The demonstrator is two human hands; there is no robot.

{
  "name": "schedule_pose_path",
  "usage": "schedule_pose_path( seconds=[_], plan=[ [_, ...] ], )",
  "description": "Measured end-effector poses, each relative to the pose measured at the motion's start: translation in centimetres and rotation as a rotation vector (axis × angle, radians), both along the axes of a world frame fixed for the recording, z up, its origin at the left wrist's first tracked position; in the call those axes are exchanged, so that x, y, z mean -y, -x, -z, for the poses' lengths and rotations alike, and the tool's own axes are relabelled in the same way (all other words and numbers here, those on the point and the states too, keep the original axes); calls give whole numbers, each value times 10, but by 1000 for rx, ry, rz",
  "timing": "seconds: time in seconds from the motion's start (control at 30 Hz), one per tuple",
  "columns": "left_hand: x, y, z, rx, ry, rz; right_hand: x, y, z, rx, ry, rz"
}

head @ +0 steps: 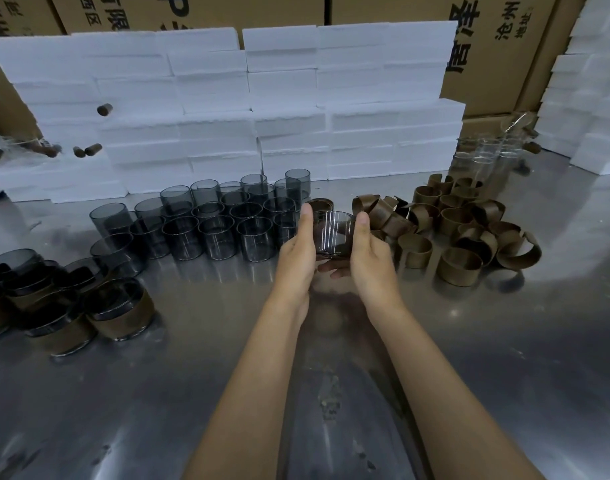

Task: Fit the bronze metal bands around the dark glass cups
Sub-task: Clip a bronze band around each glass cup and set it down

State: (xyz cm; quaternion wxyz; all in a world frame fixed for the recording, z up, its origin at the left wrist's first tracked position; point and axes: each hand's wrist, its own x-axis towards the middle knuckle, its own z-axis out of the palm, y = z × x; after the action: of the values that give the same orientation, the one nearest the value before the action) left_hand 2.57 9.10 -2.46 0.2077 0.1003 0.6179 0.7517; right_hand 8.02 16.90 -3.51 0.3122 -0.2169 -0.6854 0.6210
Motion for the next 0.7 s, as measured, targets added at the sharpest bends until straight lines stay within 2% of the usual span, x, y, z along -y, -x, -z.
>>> schedule_pose_path(
  seconds=[0.2, 0.37, 0.5, 0.6, 0.7],
  plan=[
    [1, 1, 4, -91, -5, -108, -4, -1, 3, -136, 41, 26],
    [4, 4, 4, -178, -83, -267, -4, -2, 1, -126, 167, -20],
    [2, -2, -1, -93, -115, -135, -2, -2, -1, -22, 195, -153],
    [1, -6, -1, -114, -76, -5, 1, -3, 0, 21, 175, -257],
    [2, -8, 0, -144, 10, 27, 3, -4, 0, 31, 150, -261]
  ],
)
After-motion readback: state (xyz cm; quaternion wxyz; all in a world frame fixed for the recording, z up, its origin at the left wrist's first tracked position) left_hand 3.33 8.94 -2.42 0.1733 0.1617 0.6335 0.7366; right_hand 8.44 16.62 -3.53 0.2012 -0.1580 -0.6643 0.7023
